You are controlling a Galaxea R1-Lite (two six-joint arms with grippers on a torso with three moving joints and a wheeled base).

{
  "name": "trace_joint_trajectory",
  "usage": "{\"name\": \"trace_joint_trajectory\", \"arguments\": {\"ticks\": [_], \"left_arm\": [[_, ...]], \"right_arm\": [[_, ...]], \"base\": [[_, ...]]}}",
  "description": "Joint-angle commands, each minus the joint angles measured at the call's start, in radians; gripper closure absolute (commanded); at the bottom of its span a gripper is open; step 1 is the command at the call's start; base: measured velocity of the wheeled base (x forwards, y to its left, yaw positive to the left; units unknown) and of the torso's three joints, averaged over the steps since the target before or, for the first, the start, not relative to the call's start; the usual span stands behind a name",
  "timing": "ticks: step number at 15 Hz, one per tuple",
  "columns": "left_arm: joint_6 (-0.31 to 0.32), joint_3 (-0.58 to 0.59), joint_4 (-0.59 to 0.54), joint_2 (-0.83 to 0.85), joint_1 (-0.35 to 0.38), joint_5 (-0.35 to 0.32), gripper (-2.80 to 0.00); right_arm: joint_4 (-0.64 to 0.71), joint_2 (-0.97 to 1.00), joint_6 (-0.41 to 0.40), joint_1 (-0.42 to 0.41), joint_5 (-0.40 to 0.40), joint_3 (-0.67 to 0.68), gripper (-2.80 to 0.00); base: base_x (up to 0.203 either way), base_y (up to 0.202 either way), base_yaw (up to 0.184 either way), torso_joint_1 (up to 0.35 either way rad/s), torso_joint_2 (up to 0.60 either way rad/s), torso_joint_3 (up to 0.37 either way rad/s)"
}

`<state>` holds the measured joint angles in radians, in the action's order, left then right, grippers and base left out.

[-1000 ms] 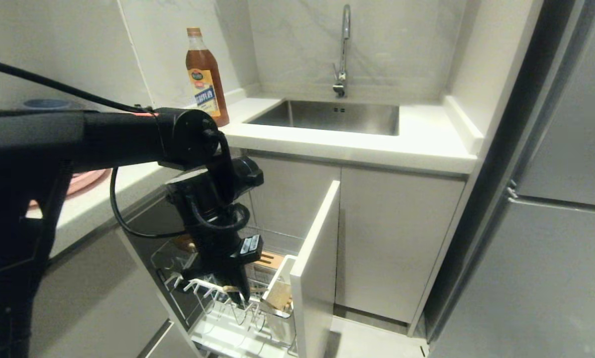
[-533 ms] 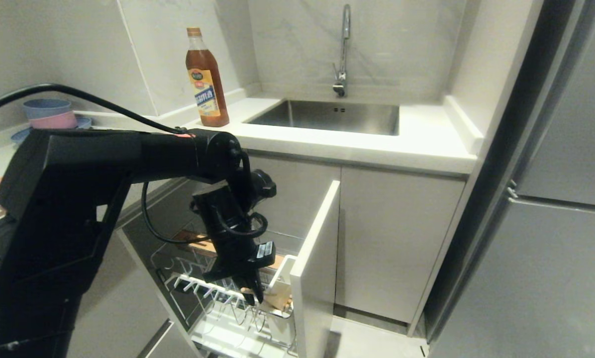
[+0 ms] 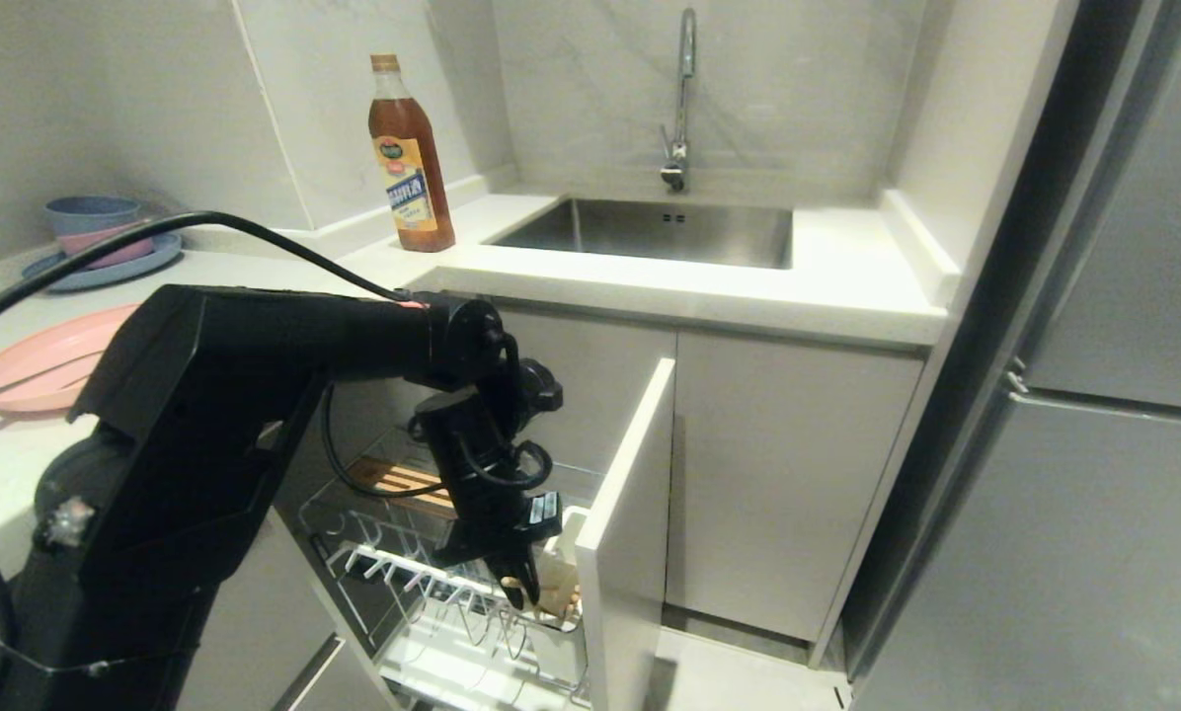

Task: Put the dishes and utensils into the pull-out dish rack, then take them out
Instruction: Pick up the chopsticks and place it in the cupboard

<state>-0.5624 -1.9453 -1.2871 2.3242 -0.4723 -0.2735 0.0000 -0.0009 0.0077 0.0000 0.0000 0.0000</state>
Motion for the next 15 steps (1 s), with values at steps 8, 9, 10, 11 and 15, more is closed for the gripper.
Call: {"name": "trace_joint_trajectory", "arguments": {"ticks": [8,9,10,11,15], "left_arm": [[-0.004,-0.001,0.083,0.072,0.023,0.002,0.0],[-0.004,-0.001,0.088,0.079,0.023,0.003,0.0],[-0.004,-0.001,0.092,0.082,0.023,0.004,0.0],[-0.004,-0.001,0.099,0.086,0.023,0.004,0.0],[-0.004,-0.001,0.11,0.101,0.023,0.005,0.0]], "right_arm": [[0.0,0.001,0.0,0.0,0.0,0.0,0.0],[0.0,0.001,0.0,0.0,0.0,0.0,0.0],[0.0,0.001,0.0,0.0,0.0,0.0,0.0],[0.0,0.001,0.0,0.0,0.0,0.0,0.0],[0.0,0.001,0.0,0.0,0.0,0.0,0.0]], "base": [[0.0,0.0,0.0,0.0,0.0,0.0],[0.0,0.0,0.0,0.0,0.0,0.0],[0.0,0.0,0.0,0.0,0.0,0.0],[0.0,0.0,0.0,0.0,0.0,0.0],[0.0,0.0,0.0,0.0,0.0,0.0]]}}
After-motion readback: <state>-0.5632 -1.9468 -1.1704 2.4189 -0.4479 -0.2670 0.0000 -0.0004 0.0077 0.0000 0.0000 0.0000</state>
